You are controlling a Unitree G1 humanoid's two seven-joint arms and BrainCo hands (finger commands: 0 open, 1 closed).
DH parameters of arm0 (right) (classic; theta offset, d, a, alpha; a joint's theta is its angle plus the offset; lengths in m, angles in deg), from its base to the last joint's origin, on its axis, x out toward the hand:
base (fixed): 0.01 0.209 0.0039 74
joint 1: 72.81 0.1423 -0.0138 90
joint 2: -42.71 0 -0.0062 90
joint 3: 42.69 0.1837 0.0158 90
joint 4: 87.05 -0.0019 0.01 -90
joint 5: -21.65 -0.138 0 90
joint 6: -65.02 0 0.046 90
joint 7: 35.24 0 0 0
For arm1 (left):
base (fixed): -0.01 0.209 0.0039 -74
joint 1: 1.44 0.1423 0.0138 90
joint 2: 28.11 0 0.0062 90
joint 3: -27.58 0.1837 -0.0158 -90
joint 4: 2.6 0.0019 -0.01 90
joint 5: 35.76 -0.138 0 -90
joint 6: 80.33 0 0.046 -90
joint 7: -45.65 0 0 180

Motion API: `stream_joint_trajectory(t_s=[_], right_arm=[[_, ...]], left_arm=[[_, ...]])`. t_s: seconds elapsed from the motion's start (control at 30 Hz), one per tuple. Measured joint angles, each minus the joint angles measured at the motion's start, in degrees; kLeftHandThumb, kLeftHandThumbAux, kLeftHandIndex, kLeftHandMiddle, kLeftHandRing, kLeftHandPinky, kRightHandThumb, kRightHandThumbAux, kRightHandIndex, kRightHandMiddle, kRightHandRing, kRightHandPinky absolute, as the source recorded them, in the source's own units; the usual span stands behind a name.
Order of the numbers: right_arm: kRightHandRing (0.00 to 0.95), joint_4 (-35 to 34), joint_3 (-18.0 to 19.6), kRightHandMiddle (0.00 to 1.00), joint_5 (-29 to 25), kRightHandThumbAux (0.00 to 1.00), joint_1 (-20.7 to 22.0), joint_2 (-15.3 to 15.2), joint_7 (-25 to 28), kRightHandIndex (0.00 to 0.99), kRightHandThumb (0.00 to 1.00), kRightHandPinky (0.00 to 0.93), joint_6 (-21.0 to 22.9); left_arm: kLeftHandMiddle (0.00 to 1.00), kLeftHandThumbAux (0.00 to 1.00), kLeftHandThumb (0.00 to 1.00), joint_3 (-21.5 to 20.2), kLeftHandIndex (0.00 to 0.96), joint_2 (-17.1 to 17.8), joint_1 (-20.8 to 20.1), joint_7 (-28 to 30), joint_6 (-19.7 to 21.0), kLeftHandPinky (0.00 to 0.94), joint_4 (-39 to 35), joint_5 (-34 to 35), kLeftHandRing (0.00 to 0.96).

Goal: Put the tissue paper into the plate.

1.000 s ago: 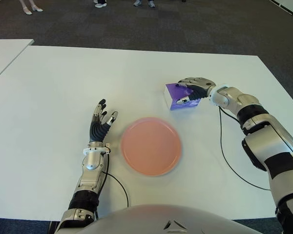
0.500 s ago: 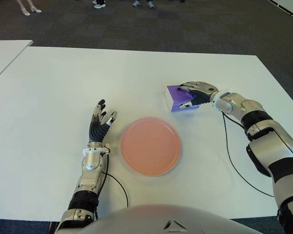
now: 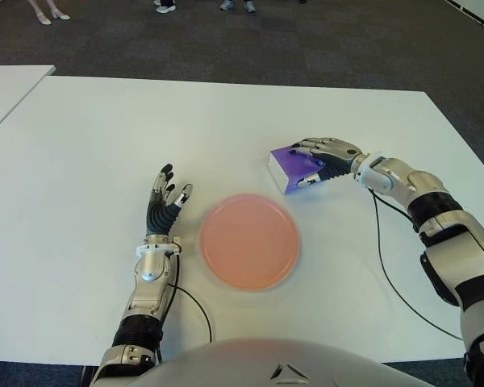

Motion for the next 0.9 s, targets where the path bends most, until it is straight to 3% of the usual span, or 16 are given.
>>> stream_joint_trajectory(t_s=[0.47,0.9], right_arm=[[0.000,-7.3,1.9,0.000,1.1,0.205,-4.1,-2.2,0.1,0.000,0.376,0.000,0.0],[0.000,-8.0,2.6,0.000,4.3,0.216,-3.1,-2.7,-3.0,0.000,0.346,0.000,1.6]], left_arm=[[0.000,0.535,0.000,0.1,0.000,0.3,0.0,0.3,0.7,0.000,0.0,0.1,0.000],[0.000,0.541,0.000,0.0,0.000,0.8,-0.4,0.7,0.6,0.000,0.6,0.2,0.000]])
